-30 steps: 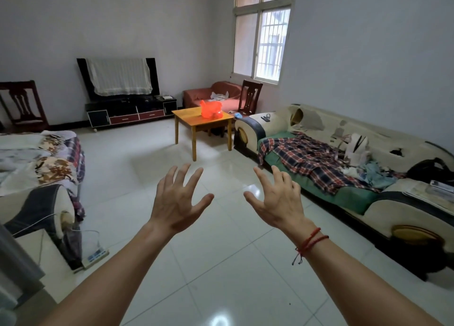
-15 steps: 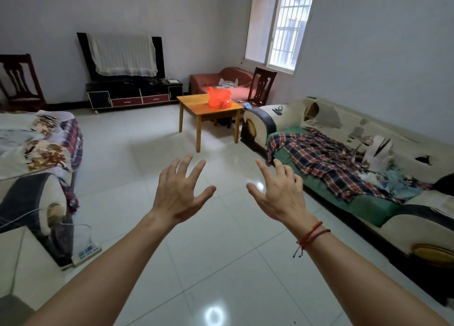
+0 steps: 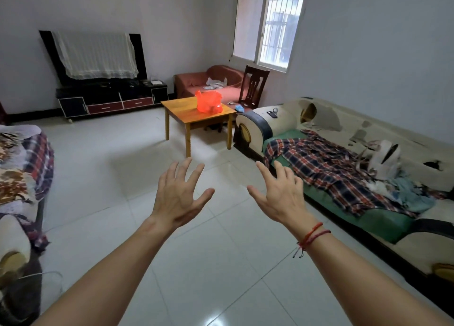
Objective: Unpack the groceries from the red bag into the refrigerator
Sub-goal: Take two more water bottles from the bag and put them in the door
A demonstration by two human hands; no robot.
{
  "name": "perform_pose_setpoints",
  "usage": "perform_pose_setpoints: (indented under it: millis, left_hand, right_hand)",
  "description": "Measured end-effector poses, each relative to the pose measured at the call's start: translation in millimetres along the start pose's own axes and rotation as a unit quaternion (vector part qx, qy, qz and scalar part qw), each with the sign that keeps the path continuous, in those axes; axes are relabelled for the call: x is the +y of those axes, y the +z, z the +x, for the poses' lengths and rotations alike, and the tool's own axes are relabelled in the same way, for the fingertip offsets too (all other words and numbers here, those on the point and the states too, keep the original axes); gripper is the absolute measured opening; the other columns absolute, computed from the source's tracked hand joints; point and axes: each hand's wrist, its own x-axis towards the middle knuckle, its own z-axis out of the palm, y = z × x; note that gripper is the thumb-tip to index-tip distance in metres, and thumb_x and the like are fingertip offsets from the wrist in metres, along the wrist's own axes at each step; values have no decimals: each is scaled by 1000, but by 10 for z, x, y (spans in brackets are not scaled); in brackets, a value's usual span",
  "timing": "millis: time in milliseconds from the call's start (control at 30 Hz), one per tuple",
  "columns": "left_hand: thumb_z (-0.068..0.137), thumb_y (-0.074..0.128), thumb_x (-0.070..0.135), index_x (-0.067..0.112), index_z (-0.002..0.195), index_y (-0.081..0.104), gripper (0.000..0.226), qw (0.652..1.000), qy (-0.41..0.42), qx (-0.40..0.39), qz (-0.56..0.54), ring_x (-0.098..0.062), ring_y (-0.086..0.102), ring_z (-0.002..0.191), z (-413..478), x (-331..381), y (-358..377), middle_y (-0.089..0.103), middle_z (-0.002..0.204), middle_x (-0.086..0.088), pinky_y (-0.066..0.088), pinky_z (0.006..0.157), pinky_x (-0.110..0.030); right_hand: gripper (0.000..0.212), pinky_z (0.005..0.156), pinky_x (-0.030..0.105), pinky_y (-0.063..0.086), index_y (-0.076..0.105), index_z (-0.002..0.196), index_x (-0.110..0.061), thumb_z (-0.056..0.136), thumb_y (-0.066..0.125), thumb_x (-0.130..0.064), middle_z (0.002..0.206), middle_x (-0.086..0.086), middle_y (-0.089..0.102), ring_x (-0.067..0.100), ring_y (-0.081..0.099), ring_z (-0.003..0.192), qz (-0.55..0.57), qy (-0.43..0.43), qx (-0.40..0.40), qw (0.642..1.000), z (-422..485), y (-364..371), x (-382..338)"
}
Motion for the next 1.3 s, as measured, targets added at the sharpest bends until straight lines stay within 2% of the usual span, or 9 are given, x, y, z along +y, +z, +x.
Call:
perform_pose_setpoints:
  millis: [400, 767, 967, 1300]
  left_hand:
    - [87, 31, 69, 26, 146, 42, 74, 1000, 4, -8, 4, -36, 29, 143, 1994, -377, 991, 36, 154, -11, 38, 105, -55]
    - [88, 34, 69, 27, 148, 38, 74, 999, -26, -15, 13, -34, 25, 145, 3978, -790, 1777, 32, 156, -9, 36, 108, -55]
    - [89, 33, 70, 28, 151, 35, 75, 999, -41, -30, 14, -32, 19, 148, 4772, -1109, 2228, 27, 160, -9, 28, 113, -54]
    - [88, 27, 72, 27, 149, 39, 77, 998, -39, -44, 9, -35, 23, 146, 6399, -1996, 3072, 31, 158, -10, 29, 114, -54]
  right_hand:
    - [73, 117, 53, 25, 19, 159, -39, 95, 37, -69, 165, 12, 24, 33, 24, 149, 28, -5, -5, 1000, 2137, 758, 367]
    - [72, 118, 52, 22, 14, 159, -41, 96, 34, -70, 166, 11, 21, 33, 20, 150, 21, -36, -32, 999, 4325, 1257, 704]
    - [73, 119, 54, 22, 15, 158, -41, 95, 35, -71, 166, 12, 21, 34, 21, 150, 27, -44, -47, 998, 5263, 1623, 683]
    - [71, 117, 54, 26, 17, 158, -41, 95, 36, -70, 164, 9, 24, 32, 23, 149, 14, -47, -55, 997, 7153, 2317, 399]
